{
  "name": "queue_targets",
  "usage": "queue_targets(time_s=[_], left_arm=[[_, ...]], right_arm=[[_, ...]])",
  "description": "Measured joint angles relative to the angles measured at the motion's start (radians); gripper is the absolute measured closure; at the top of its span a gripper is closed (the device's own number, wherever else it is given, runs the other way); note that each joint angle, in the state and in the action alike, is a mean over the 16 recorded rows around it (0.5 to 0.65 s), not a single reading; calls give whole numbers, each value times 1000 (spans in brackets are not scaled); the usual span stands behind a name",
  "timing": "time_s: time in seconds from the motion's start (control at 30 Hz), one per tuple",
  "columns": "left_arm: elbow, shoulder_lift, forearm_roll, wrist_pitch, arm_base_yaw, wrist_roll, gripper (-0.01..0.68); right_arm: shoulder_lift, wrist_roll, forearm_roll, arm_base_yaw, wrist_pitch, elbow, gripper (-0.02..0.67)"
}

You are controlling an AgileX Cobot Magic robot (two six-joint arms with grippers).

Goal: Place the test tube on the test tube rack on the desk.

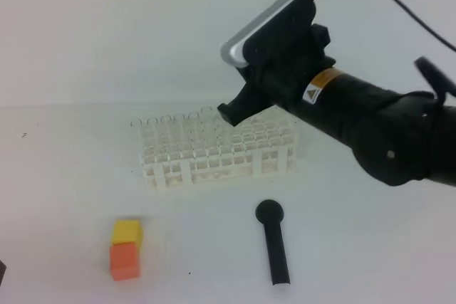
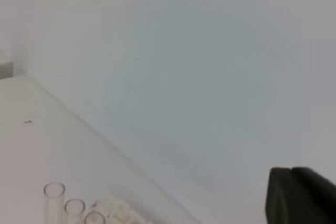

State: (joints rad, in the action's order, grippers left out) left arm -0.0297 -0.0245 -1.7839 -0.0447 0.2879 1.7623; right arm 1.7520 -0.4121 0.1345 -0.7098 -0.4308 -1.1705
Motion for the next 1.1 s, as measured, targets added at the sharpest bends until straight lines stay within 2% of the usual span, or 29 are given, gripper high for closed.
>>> queue_targets(time_s=[0.13,0.23,0.67,1.1], left_arm=[[-2,-1,-7,0,0,0,673],[-2,-1,-7,0,0,0,673],[-2,-1,-7,0,0,0,673],[-2,-1,-7,0,0,0,673]], right_arm=[[-105,-54,29,0,66,37,629],[-182,-84,48,0,92,81,644],[-446,-127,129,0,104,295,650],[-499,-144,165,0,100,332,650]])
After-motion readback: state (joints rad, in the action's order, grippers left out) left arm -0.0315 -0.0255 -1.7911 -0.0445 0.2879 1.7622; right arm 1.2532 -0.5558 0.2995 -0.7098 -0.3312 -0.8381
